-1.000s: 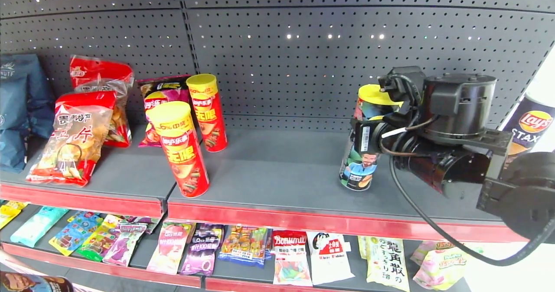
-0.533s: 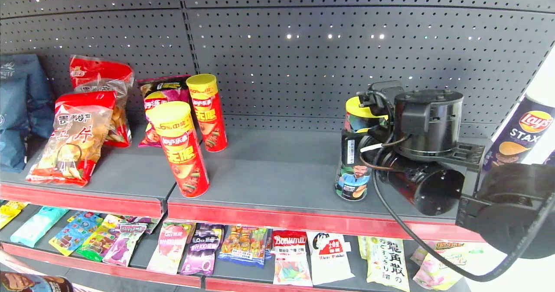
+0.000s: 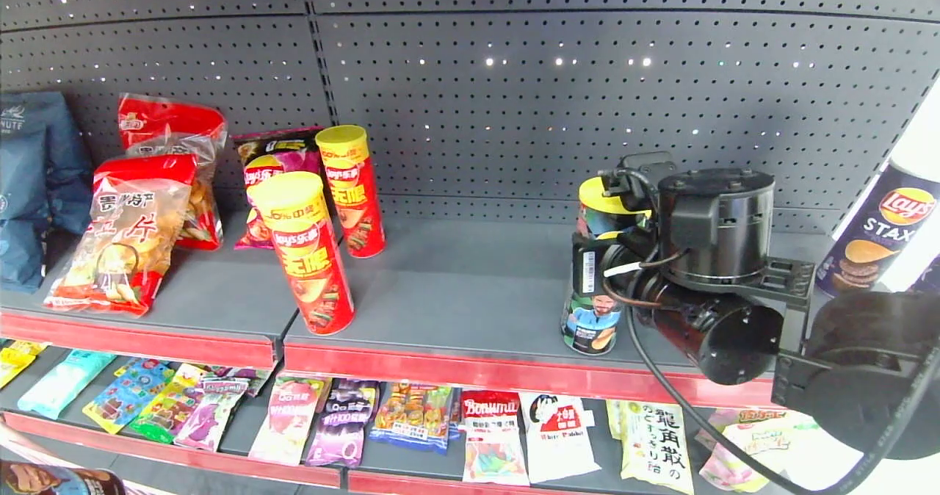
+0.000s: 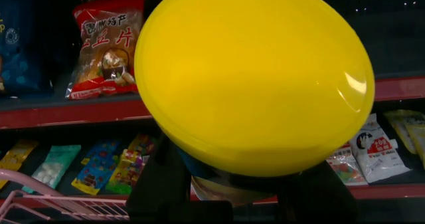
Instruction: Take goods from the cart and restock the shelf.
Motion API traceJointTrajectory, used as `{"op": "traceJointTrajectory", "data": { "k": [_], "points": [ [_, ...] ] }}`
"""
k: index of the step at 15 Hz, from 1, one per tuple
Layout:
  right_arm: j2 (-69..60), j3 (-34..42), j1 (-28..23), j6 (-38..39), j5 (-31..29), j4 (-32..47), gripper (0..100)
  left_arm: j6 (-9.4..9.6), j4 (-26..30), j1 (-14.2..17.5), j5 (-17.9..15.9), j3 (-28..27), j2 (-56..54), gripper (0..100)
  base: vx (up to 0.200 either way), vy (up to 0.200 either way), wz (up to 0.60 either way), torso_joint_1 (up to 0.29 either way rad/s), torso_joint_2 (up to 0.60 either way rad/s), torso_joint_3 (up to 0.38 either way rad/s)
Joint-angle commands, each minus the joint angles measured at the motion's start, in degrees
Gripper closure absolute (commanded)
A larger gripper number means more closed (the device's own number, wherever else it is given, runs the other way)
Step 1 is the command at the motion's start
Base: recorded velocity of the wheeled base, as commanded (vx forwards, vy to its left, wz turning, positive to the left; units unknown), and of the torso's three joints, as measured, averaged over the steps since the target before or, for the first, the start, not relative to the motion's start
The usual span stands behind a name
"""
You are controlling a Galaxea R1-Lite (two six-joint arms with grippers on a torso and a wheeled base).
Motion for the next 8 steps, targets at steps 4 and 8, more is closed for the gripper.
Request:
{"op": "traceJointTrajectory", "data": {
  "k": [4, 8],
  "points": [
    [0.20, 1.03, 0.00, 2.14, -3.41, -0.03, 100, 0.00, 0.06, 0.00, 0.02, 0.07, 0.05, 100, 0.000, 0.000, 0.00, 0.000, 0.00, 0.000],
    [0.02, 0.77, 0.97, 2.58, -3.59, -0.03, 100, 0.00, 0.06, 0.00, 0.02, 0.33, 0.05, 100, 0.000, 0.000, 0.00, 0.000, 0.00, 0.000]
  ]
}}
